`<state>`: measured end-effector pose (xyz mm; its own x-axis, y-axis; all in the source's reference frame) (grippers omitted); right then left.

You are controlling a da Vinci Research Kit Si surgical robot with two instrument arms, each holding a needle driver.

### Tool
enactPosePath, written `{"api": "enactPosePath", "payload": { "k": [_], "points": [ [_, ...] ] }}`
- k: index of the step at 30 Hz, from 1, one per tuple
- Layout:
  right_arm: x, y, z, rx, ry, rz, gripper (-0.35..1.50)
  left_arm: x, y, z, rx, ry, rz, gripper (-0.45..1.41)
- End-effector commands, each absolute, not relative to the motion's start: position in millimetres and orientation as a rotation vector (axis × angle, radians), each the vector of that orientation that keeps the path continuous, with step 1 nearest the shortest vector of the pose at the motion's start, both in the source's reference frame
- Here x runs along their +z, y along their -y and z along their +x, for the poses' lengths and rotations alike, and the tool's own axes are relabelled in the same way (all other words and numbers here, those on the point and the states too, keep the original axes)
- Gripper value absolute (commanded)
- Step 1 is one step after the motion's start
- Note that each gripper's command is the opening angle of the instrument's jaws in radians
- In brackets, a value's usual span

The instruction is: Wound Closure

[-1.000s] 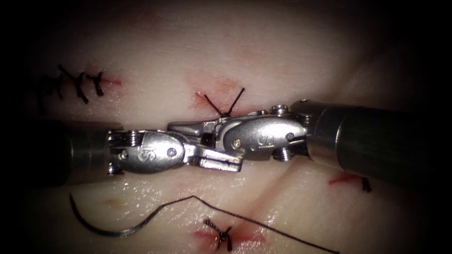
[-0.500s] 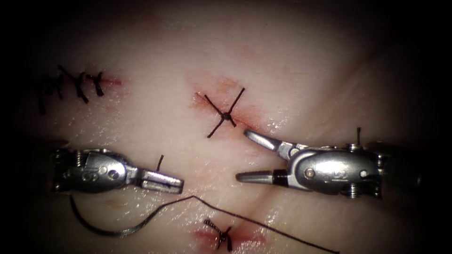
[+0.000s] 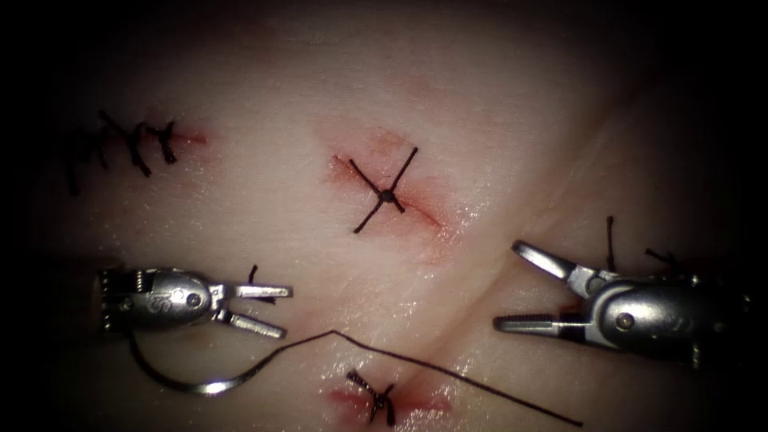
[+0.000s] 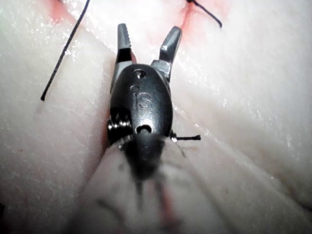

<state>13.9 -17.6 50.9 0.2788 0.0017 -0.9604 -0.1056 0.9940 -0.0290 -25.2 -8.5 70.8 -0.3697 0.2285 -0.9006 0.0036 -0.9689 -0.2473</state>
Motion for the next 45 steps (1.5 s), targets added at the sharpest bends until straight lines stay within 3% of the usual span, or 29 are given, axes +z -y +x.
{"api": "enactPosePath", "payload": {
  "k": [1,7,18,29,37,40,45],
  "points": [
    [52,17.6,14.8,0.071,-1.289,-0.094,1.36,72,8.6,-25.5,2.467,0.303,-1.645,0.51],
    [52,17.5,14.8,0.072,-1.288,-0.094,1.33,72,8.8,-22.9,2.464,0.245,-1.524,0.37],
    [52,17.2,14.8,0.074,-1.285,-0.094,1.28,67,9.0,-18.9,2.465,0.233,-1.365,0.36],
    [52,17.1,15.2,0.088,-1.282,-0.089,1.28,60,7.4,-19.5,2.463,0.165,-1.374,0.34],
    [52,17.4,16.1,0.098,-1.277,-0.096,1.28,58,4.4,-24.1,2.292,0.113,-1.494,0.74],
    [52,17.6,16.4,0.099,-1.273,-0.103,1.26,59,3.1,-25.4,2.238,0.078,-1.537,1.10],
    [53,18.1,16.8,0.109,-1.275,-0.102,1.25,60,0.4,-26.6,2.193,0.012,-1.542,1.20]
  ]
}}
